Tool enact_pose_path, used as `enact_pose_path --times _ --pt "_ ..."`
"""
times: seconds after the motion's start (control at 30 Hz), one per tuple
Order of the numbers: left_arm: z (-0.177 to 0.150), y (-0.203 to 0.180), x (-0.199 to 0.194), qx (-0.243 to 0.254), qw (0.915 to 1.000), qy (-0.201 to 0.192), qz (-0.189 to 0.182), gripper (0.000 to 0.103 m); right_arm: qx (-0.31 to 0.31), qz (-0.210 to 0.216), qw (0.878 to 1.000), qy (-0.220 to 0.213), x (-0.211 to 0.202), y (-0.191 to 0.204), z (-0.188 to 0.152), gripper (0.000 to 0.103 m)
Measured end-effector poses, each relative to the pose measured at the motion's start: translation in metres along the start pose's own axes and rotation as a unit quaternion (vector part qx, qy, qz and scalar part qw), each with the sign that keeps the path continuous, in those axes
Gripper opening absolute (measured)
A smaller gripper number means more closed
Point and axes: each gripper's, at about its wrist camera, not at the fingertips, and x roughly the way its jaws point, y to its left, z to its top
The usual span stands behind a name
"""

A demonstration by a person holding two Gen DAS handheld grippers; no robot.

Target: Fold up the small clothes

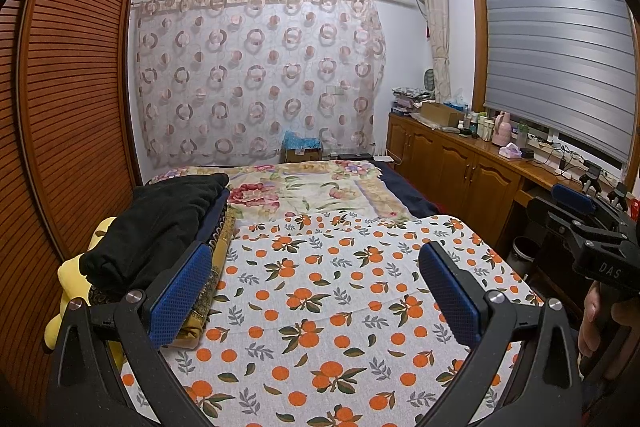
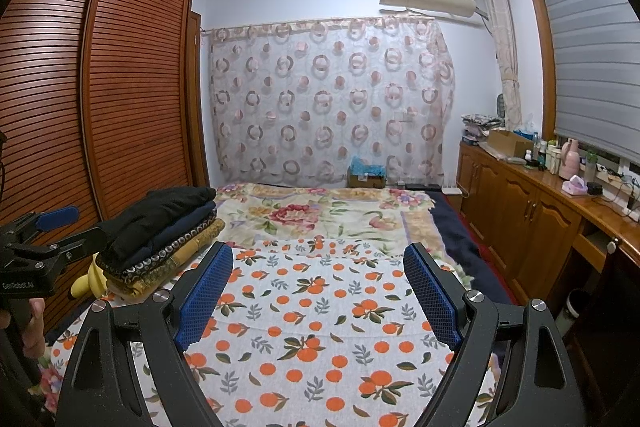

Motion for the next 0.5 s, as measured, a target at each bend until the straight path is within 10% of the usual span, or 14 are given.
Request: enact_pose_path --times 0.5 --pt "-0.0002 -0.0004 0.0003 -0.001 1.0 -0.001 0.001 0.103 0.0 0.001 1.0 0.0 0.0006 -0.0023 0.0009 0.088"
